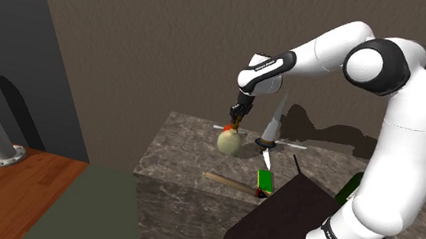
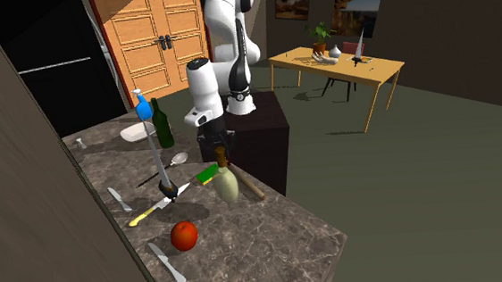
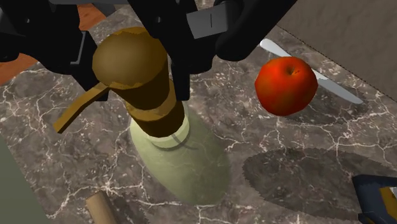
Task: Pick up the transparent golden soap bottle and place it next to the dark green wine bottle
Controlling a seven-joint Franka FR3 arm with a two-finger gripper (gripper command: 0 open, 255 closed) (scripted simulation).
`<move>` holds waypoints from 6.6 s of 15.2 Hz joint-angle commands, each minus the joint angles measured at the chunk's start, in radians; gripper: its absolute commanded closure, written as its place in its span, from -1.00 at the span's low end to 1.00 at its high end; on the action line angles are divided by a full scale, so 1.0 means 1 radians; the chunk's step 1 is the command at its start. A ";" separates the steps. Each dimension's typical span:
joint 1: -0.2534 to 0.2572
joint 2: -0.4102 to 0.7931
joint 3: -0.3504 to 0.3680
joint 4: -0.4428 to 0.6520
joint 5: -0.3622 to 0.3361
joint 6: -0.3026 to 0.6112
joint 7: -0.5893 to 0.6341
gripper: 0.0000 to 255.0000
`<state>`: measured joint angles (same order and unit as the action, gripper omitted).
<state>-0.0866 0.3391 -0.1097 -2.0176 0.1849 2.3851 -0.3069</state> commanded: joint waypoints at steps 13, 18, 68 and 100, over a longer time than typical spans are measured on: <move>0.006 -0.108 -0.013 0.050 -0.035 -0.155 0.033 1.00; 0.008 -0.139 -0.015 0.079 -0.045 -0.215 0.044 1.00; -0.054 -0.445 -0.079 0.262 -0.110 -0.708 -0.012 1.00; -0.325 -0.915 -0.499 -0.043 -0.409 -0.846 -0.617 1.00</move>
<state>-0.4053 -0.5743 -0.5890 -2.0604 -0.2131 1.5363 -0.8990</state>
